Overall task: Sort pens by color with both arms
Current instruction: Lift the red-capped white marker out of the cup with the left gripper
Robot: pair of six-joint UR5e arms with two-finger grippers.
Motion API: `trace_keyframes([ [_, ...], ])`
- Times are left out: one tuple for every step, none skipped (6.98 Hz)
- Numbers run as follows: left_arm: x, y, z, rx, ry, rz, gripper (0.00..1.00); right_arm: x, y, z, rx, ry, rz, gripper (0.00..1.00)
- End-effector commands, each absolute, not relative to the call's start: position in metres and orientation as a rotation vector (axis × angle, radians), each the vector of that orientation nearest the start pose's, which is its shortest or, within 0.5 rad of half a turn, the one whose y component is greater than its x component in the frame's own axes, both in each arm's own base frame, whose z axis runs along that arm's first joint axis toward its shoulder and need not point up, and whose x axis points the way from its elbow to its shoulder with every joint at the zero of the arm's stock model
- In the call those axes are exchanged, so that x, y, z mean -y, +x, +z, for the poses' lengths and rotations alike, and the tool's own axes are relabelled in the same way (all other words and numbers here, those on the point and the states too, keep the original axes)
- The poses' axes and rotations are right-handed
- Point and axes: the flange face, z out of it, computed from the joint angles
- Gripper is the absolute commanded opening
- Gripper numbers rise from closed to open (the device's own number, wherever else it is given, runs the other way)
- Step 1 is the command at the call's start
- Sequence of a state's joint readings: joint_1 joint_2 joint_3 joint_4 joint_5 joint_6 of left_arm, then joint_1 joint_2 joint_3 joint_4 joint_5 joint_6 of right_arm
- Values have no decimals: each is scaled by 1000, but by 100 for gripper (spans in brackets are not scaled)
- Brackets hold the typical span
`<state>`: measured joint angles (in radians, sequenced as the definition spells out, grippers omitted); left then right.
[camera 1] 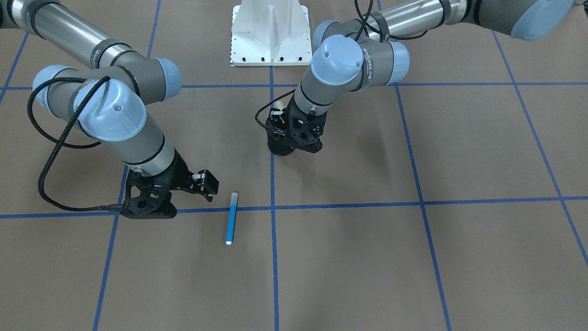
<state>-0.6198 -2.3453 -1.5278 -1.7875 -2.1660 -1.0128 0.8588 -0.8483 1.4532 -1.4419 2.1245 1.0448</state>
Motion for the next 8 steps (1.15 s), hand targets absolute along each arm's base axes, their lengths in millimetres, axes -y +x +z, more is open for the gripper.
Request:
trace_keyframes([
  [477,533,161,-1083,64,227,19,610,-418,255,886,50,109,98],
  [473,529,154,-1096,70,227,19,610,-418,253,888,52,108,98],
  [468,523,147,-1125,46,244,19,609,-419,251,890,52,109,98],
  [467,515,139,-1143,36,248,19,610,-419,250,892,52,115,98],
  [476,498,131,-1157,49,210,19,609,-420,246,897,53,119,98],
  [482,480,122,-1176,55,191,19,608,-422,243,901,55,119,98],
  [493,463,113,-1191,72,175,19,607,-423,240,906,59,116,98],
  [506,447,104,-1201,100,155,19,604,-424,238,908,62,112,98],
])
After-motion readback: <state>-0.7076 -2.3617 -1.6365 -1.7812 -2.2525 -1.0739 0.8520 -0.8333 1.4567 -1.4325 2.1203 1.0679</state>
